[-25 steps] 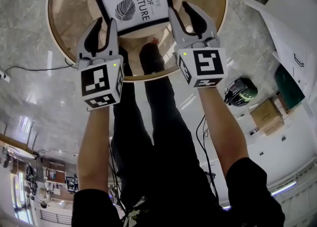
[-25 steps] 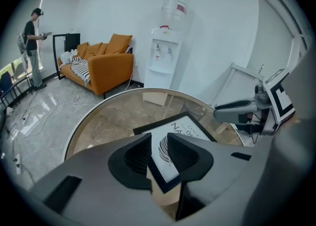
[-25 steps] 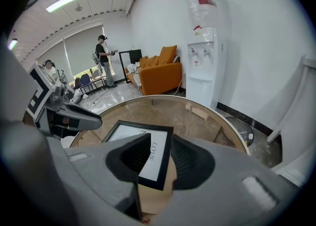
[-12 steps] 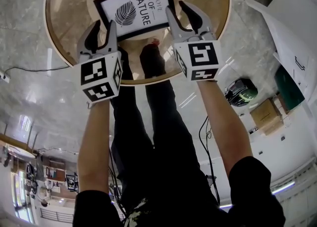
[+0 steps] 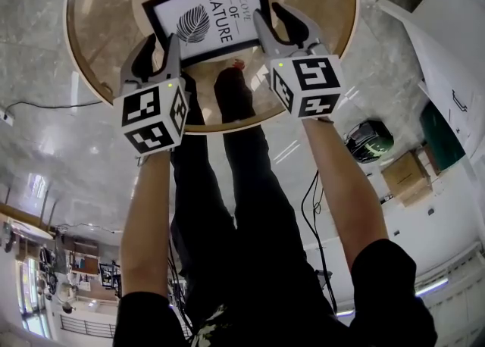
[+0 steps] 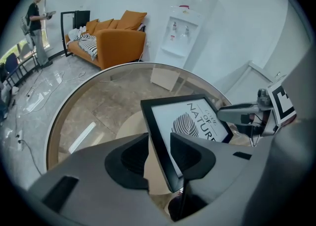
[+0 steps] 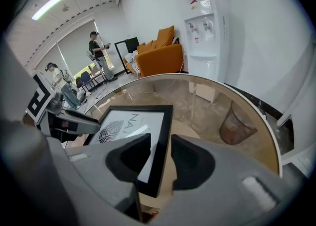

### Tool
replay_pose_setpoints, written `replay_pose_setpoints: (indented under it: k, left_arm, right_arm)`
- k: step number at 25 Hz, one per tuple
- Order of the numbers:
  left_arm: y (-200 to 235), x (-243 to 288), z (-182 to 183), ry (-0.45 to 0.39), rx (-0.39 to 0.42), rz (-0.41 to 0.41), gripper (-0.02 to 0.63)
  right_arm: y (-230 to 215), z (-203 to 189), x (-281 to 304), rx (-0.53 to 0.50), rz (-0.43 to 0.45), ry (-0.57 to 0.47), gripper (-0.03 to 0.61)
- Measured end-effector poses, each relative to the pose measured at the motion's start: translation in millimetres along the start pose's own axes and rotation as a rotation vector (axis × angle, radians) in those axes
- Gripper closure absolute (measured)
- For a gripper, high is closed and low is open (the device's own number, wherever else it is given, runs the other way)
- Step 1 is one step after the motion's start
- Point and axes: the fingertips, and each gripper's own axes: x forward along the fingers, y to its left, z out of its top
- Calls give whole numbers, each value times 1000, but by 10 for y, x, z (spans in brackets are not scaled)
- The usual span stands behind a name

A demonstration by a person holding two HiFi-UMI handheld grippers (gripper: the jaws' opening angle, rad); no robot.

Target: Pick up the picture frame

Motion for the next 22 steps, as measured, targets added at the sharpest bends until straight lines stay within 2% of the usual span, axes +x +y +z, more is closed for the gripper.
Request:
replay_pose_setpoints:
  k: [4,10,16,22]
  left_arm:
    - [9,33,-27,15,-51,4,463]
    - [8,29,-22,30,-66,6,500]
    - [30,-51,89,10,-41,28,518]
    - [32,-170,204,-28,-52,51,529]
  right_arm:
    - [-24,-64,55,109,31,17,449]
    - [-19,-72,49,169,34,35,485]
    - [-5,-7,-31,181,33,30,502]
    - [27,102,-140,198,7,-12,511]
